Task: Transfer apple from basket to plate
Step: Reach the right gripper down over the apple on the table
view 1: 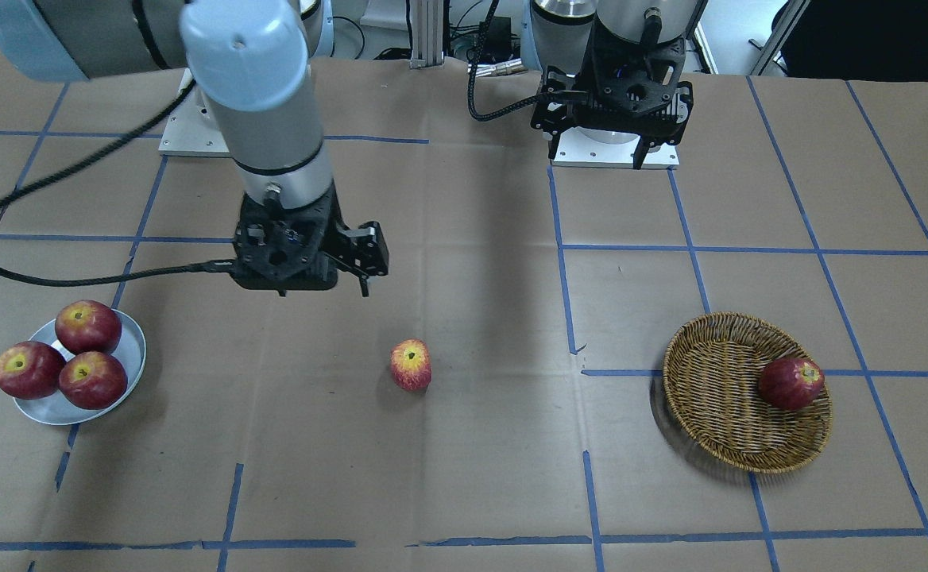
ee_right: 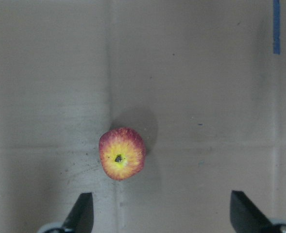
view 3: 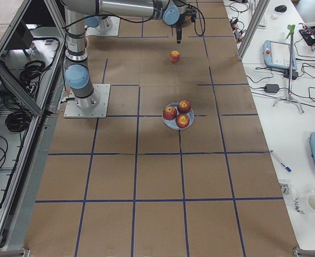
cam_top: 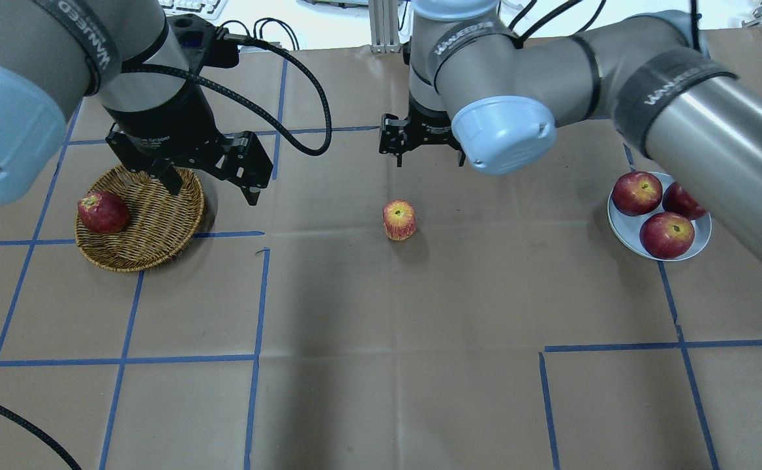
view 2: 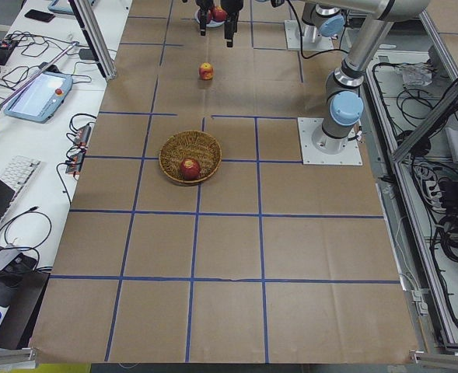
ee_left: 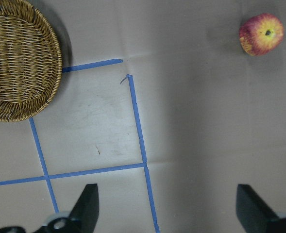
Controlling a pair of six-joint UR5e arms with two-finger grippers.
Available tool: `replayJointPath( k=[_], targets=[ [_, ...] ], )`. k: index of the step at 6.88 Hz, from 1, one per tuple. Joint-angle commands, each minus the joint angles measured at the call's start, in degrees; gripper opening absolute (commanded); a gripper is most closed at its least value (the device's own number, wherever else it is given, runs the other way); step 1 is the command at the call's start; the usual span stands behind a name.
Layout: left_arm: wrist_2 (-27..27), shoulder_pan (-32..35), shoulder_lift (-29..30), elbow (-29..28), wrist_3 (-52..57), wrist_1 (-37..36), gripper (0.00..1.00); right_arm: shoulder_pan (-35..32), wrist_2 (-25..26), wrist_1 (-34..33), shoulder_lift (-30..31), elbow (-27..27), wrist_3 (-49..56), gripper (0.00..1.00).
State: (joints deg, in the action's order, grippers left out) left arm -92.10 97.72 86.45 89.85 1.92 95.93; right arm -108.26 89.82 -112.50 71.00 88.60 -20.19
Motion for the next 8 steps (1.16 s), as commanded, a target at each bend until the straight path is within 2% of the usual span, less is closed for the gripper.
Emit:
replayJointPath(
  k=[1, 3, 4, 5, 7, 8],
  targets=[
    [0.2, -0.1, -1.0, 1.1, 0.1, -0.3, 0.99, -3.6, 0.0, -5.6, -7.1, 0.5, -3.5, 1.00],
    [0.2, -0.2, -0.9, 1.1, 0.1, -0.5, 0.99, -4.0, -0.1, -5.7, -10.7, 1.3, -3.0, 1.00],
    [0.3, -0.2, -0.9, 1.2, 0.1, -0.5, 0.99, -3.8, 0.0, -10.0, -12.2, 3.3, -2.6, 1.00],
    [0.3, -0.2, -0.8, 1.1, 0.1, -0.6, 0.99, -3.1, 0.1, -17.9, -13.2, 5.9, -2.3, 1.00],
    [0.3, -0.2, -0.8, 1.2, 0.1, -0.6, 0.99, -3.0, 0.0, -19.3, -13.8, 6.4, -2.2, 0.98],
    [0.3, -0.2, -0.8, 1.2, 0.1, -0.6, 0.99, -2.8, 0.0, -19.1, -13.9, 6.5, -1.9, 0.79]
  ],
)
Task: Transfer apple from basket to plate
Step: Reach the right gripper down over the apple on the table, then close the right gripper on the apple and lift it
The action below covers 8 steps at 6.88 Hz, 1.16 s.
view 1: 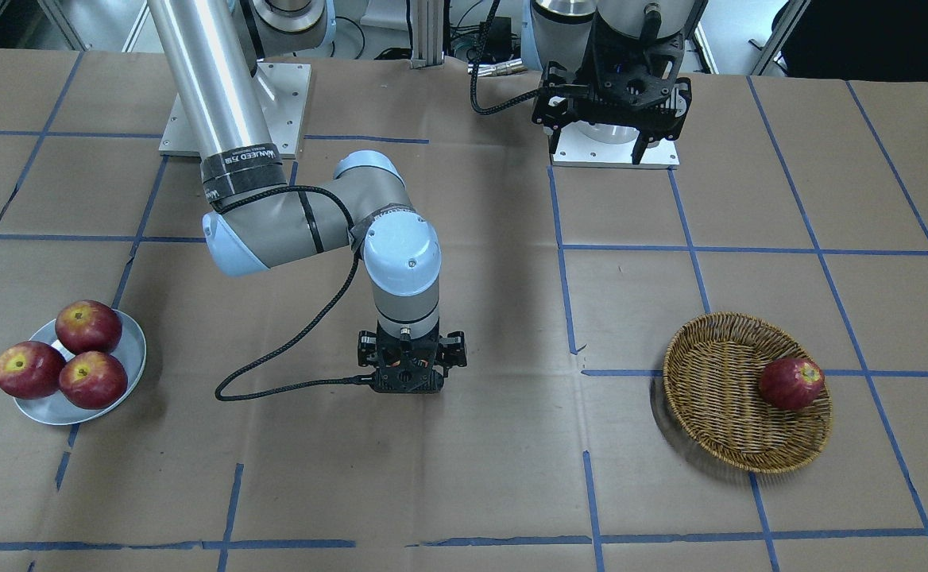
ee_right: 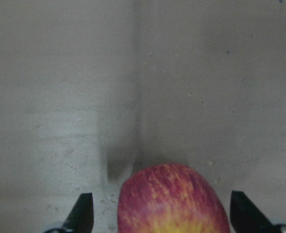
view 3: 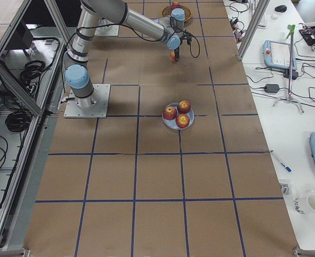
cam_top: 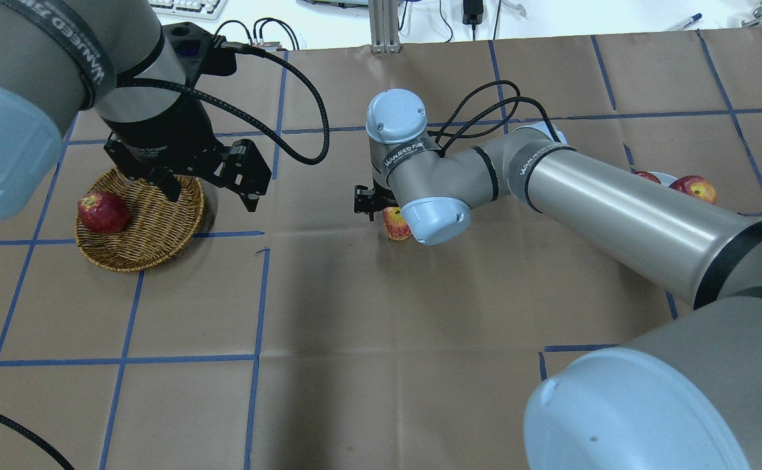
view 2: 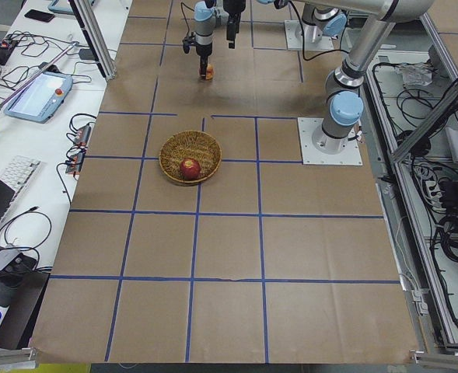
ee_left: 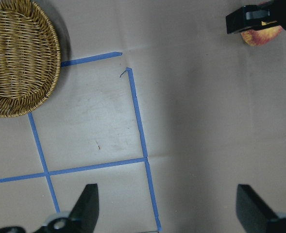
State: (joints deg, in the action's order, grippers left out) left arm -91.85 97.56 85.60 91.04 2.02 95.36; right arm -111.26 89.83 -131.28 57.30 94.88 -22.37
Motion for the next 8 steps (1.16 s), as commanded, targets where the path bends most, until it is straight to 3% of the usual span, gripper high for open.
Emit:
replayJointPath(
  k=[1, 5, 8],
  targets=[
    [0.0, 0.0, 0.0, 0.0, 0.0, 0.0, 0.99, 0.3, 0.0, 0.1, -0.1, 0.1, 0.3, 0.67],
    [0.0, -0.1, 0.0, -0.1, 0.0, 0.0, 0.99, 2.7, -0.1, 1.5, 4.2, -0.1, 0.8, 0.62],
    [0.0, -0.1, 0.0, 0.0, 0.0, 0.0, 0.99, 16.9, 0.1, 16.2, 15.7, 0.3, 18.3, 0.62]
  ],
)
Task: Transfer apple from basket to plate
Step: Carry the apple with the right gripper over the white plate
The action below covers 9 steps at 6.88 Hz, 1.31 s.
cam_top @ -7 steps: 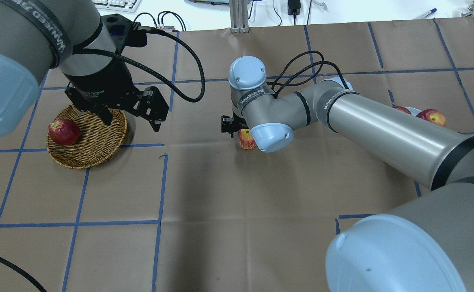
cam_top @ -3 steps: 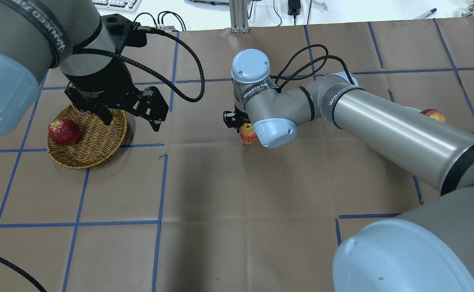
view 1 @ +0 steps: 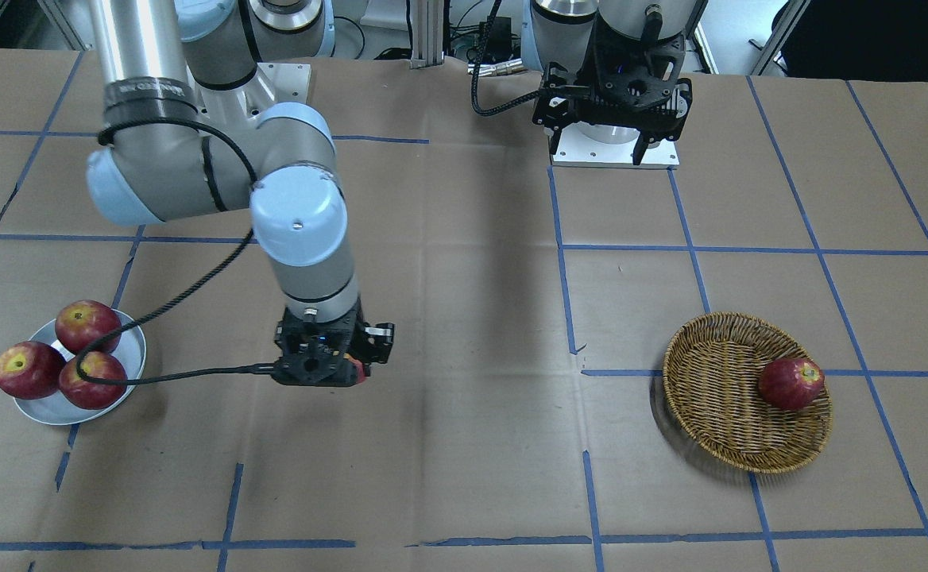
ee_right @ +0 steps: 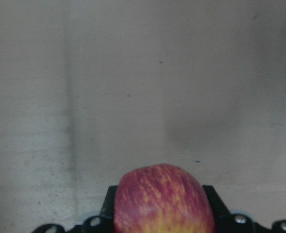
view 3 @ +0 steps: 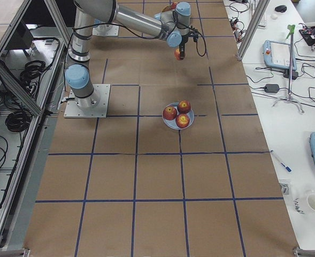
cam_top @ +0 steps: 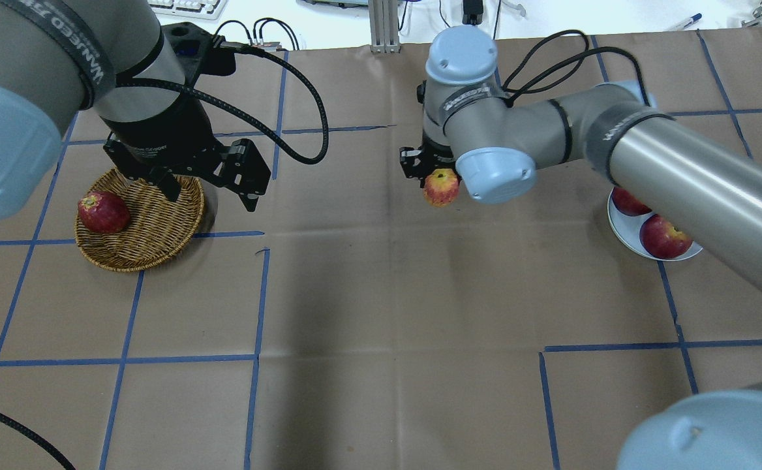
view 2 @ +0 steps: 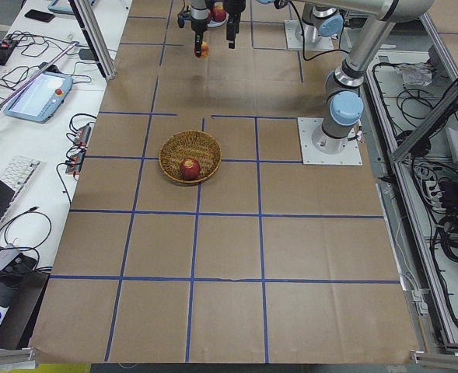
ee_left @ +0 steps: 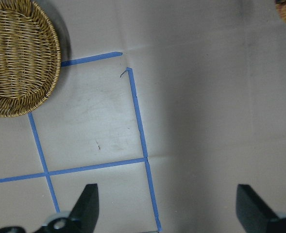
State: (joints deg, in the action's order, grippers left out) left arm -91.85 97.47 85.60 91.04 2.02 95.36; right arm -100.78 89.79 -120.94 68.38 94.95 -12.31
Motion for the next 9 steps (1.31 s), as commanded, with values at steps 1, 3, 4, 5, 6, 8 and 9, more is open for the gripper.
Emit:
replayJointPath(
  k=[1, 3, 4, 5, 6, 8, 9],
  targets=[
    [0.0, 0.0, 0.0, 0.0, 0.0, 0.0, 0.99, 13.3, 0.2, 8.8, 7.5, 0.7, 17.2, 0.62],
    [0.0, 0.0, 0.0, 0.0, 0.0, 0.0, 0.99, 24.6, 0.2, 8.4, 9.9, 3.6, 31.5, 0.61],
    [0.0, 0.0, 0.0, 0.0, 0.0, 0.0, 0.99, 29.1, 0.0, 8.1, 9.9, 4.4, 36.9, 0.60],
    [0.0, 0.0, 0.0, 0.0, 0.0, 0.0, 0.99, 33.0, -0.3, 7.8, 9.6, 6.1, 42.8, 0.60],
    [0.0, 0.0, 0.0, 0.0, 0.0, 0.0, 0.99, 35.0, -0.6, 5.4, 9.2, 7.6, 44.5, 0.60],
    [0.0, 0.0, 0.0, 0.0, 0.0, 0.1, 0.99, 35.2, -0.1, 2.6, 7.0, 8.8, 45.7, 0.60],
    [0.0, 0.0, 0.1, 0.0, 0.0, 0.0, 0.99, 35.4, -0.1, 2.2, 6.2, 8.8, 46.2, 0.60]
  ],
)
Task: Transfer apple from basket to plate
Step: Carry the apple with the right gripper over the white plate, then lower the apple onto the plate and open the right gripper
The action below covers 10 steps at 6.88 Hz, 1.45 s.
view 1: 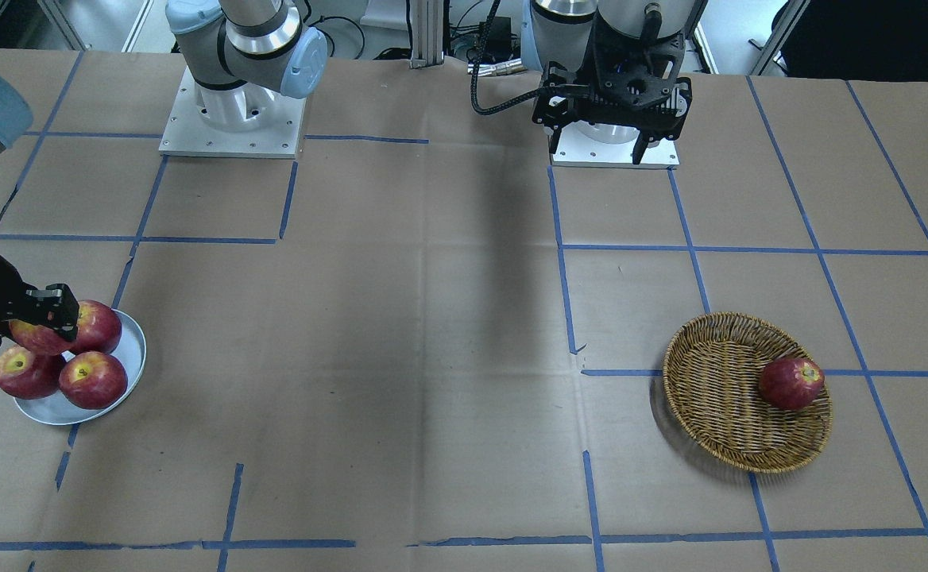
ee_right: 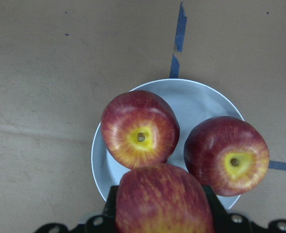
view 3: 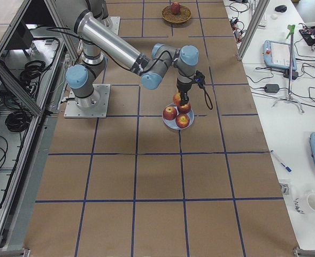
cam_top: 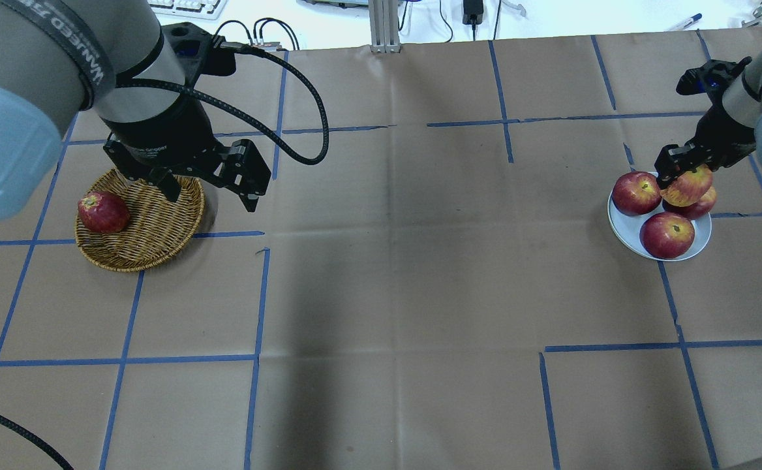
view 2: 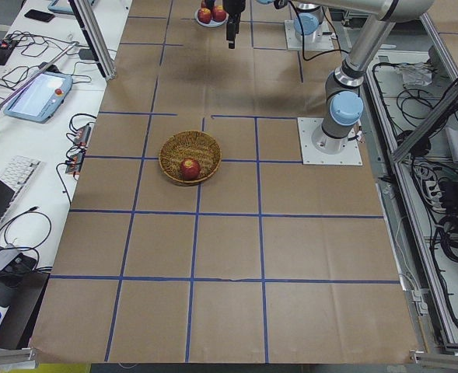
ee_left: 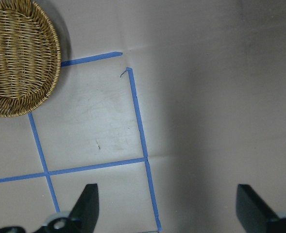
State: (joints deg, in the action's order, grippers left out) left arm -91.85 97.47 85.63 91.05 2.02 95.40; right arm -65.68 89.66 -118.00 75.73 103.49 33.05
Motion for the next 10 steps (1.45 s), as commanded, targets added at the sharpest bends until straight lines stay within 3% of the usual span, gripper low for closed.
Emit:
replayJointPath(
  k=[1, 4, 6, 9, 10],
  targets=[
    [0.0, 0.0, 0.1, 0.0, 0.0, 0.0, 0.99, 0.5, 0.1, -1.8, -1.9, 0.3, 1.1, 0.60],
    [0.0, 0.0, 0.1, 0.0, 0.0, 0.0, 0.99, 1.0, 0.1, -2.5, -3.5, 0.3, 1.3, 0.63],
    [0.0, 0.0, 0.1, 0.0, 0.0, 0.0, 0.99, 1.0, 0.3, -4.4, -4.5, 0.2, 1.5, 0.98],
    [0.0, 0.0, 0.1, 0.0, 0.0, 0.0, 0.99, 0.2, -0.3, -3.4, -0.7, -1.7, 1.0, 1.00],
    [0.0, 0.0, 0.1, 0.0, 0.0, 0.0, 0.99, -1.4, -0.5, -0.2, 1.8, -3.5, 0.9, 1.00]
  ],
)
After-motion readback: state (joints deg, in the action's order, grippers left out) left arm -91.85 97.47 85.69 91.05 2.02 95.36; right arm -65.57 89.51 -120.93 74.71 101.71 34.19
